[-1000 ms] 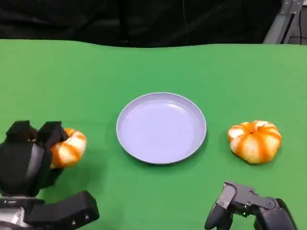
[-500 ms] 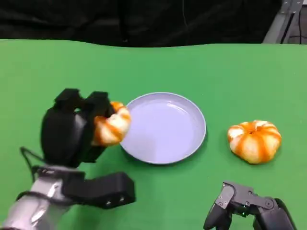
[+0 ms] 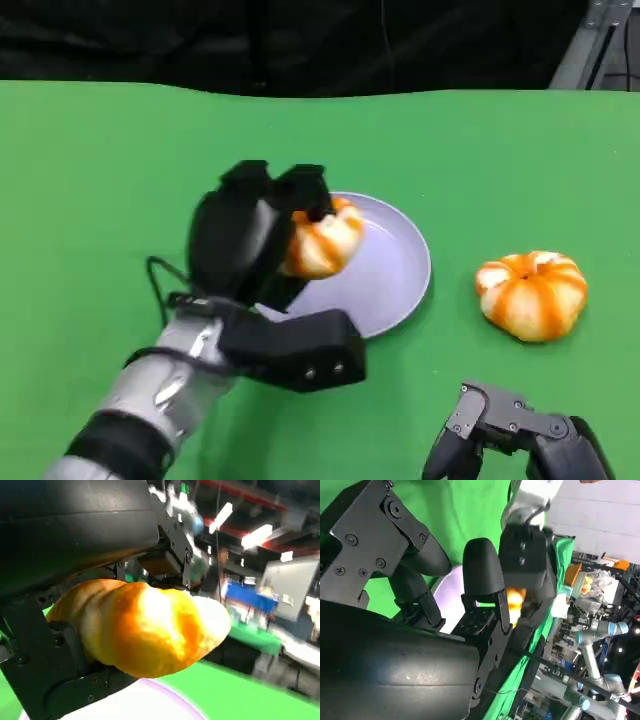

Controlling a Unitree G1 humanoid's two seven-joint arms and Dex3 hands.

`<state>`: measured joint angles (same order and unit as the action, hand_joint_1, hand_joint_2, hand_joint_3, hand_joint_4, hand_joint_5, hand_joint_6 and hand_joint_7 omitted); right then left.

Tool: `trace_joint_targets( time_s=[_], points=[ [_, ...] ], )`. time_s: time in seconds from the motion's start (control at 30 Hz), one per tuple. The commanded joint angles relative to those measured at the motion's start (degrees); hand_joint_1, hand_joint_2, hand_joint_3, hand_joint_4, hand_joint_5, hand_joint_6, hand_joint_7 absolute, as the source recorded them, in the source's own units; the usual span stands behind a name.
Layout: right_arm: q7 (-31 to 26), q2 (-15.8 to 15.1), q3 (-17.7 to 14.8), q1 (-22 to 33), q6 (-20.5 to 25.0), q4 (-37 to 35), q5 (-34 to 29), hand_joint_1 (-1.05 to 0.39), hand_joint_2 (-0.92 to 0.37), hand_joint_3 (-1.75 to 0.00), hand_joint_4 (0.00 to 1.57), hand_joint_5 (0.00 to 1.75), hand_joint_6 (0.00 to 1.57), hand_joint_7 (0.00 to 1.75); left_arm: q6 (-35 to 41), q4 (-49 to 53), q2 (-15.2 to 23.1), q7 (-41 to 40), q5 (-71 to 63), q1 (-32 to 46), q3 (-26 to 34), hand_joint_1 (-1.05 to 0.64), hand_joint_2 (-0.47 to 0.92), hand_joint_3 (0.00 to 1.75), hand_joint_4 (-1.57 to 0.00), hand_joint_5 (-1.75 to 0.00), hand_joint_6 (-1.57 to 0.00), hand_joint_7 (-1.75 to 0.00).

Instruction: Grasp the bread from the table and place it into the plate.

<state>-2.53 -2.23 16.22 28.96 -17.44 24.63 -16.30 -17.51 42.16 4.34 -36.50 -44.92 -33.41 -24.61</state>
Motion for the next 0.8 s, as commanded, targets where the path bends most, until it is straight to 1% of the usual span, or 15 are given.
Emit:
trace_joint_targets(
  time_s=[0.03, 0.07, 0.1, 0.13, 0.2, 0.23, 0.27, 0.3, 0.33, 0.37, 0.43, 0.47, 0.57, 0.7, 0.8],
  points=[
    [-0.24, 0.14, 0.27, 0.69, 0.31, 0.89, 0.34, -0.01, -0.19, -1.64, 0.85, 1.75, 0.82, 1.43, 9.11, 0.20, -1.94, 13.48, 2.58, -3.47, -0.26, -0.16, 0.35, 1.10, -0.81, -1.62, -0.71, -1.13],
    [-0.24, 0.19, 0.36, 0.80, 0.46, 1.00, 0.30, -0.01, -0.19, -1.63, 0.84, 1.75, 0.82, 1.43, 11.89, -0.47, -2.40, 17.54, 3.06, -3.92, -0.44, -0.20, 0.56, 0.74, -0.63, -1.40, -0.51, -0.80],
    [-0.25, 0.22, 0.38, 0.89, 0.64, 1.12, 0.23, -0.01, -0.19, -1.63, 0.84, 1.75, 0.82, 1.43, 14.96, -1.01, -2.67, 22.32, 3.19, -4.60, -0.99, -0.22, 0.69, 0.51, -0.56, -1.30, -0.44, -0.63],
    [-0.26, 0.23, 0.38, 0.94, 0.74, 1.21, 0.17, -0.01, -0.19, -1.63, 0.84, 1.75, 0.82, 1.43, 16.77, -1.56, -2.70, 25.13, 3.14, -4.92, -1.42, -0.31, 0.83, 0.28, -0.35, -1.04, -0.28, -0.44],
    [-0.29, 0.25, 0.55, 1.19, 0.82, 1.53, -0.08, -0.01, -0.19, -1.62, 0.84, 1.75, 0.82, 1.43, 21.36, -2.55, -2.78, 31.10, 2.20, -5.75, -2.79, -0.43, 0.90, 0.16, -0.15, -0.84, -0.14, -0.30],
    [-0.28, 0.25, 0.66, 1.28, 0.87, 1.67, -0.18, -0.01, -0.19, -1.62, 0.83, 1.75, 0.82, 1.43, 23.27, -3.02, -2.80, 33.39, 1.74, -6.05, -3.48, -0.54, 0.91, 0.16, -0.07, -0.67, -0.07, -0.25],
    [-0.27, 0.26, 0.77, 1.33, 0.92, 1.76, -0.21, -0.01, -0.19, -1.62, 0.84, 1.75, 0.82, 1.43, 24.93, -3.45, -2.82, 35.61, 1.47, -6.30, -4.11, -0.63, 0.92, 0.19, -0.03, -0.45, -0.03, -0.19],
    [-0.26, 0.27, 0.82, 1.35, 0.97, 1.82, -0.21, -0.01, -0.19, -1.62, 0.84, 1.75, 0.82, 1.43, 26.04, -3.94, -2.80, 37.01, 1.37, -6.37, -4.51, -0.68, 0.92, 0.20, -0.01, -0.32, -0.01, -0.14],
    [-0.28, 0.26, 0.86, 1.39, 0.96, 1.81, -0.23, -0.01, -0.20, -1.62, 0.84, 1.75, 0.82, 1.43, 26.87, -4.14, -2.77, 38.58, 1.34, -6.48, -5.06, -0.70, 0.92, 0.21, -0.01, -0.25, -0.01, -0.12],
    [-0.32, 0.25, 0.87, 1.43, 0.97, 1.84, -0.28, -0.01, -0.20, -1.62, 0.84, 1.75, 0.82, 1.43, 27.51, -4.29, -2.73, 39.74, 1.36, -6.56, -5.51, -0.77, 0.92, 0.25, 0.00, -0.10, 0.00, -0.05],
    [-0.48, 0.18, 0.85, 1.41, 0.81, 1.87, -0.59, -0.01, -0.20, -1.62, 0.84, 1.75, 0.82, 1.43, 28.47, -4.57, -2.60, 41.63, 1.48, -6.71, -6.19, -0.81, 0.92, 0.27, 0.00, -0.03, 0.00, -0.01],
    [-0.59, 0.14, 0.80, 1.36, 0.65, 1.87, -0.80, 0.00, -0.19, -1.62, 0.85, 1.75, 0.83, 1.43, 28.88, -4.77, -2.53, 42.44, 1.56, -6.76, -6.41, -0.85, 0.92, 0.31, 0.00, -0.01, 0.00, 0.00],
    [-0.75, 0.08, 0.73, 1.28, 0.60, 1.87, -1.19, 0.00, -0.19, -1.62, 0.86, 1.75, 0.83, 1.43, 29.73, -5.95, -2.08, 44.41, 1.75, -6.64, -6.86, -0.90, 0.92, 0.36, 0.00, 0.00, -0.01, 0.00],
    [-0.59, 0.01, 0.78, 1.26, 1.00, 1.92, -0.70, -0.01, -0.19, -1.62, 0.85, 1.75, 0.83, 1.43, 29.74, -6.85, -1.38, 45.55, 1.69, -6.63, -7.40, -0.90, 0.92, 0.38, 0.00, 0.00, -0.03, -0.01],
    [-0.45, -0.07, 0.67, 1.16, 1.09, 1.86, -0.30, -0.01, -0.19, -1.62, 0.85, 1.75, 0.83, 1.43, 28.84, -8.13, -0.66, 44.59, 1.83, -5.94, -7.19, -0.89, 0.92, 0.39, 0.00, 0.00, -0.04, -0.02]
  ],
)
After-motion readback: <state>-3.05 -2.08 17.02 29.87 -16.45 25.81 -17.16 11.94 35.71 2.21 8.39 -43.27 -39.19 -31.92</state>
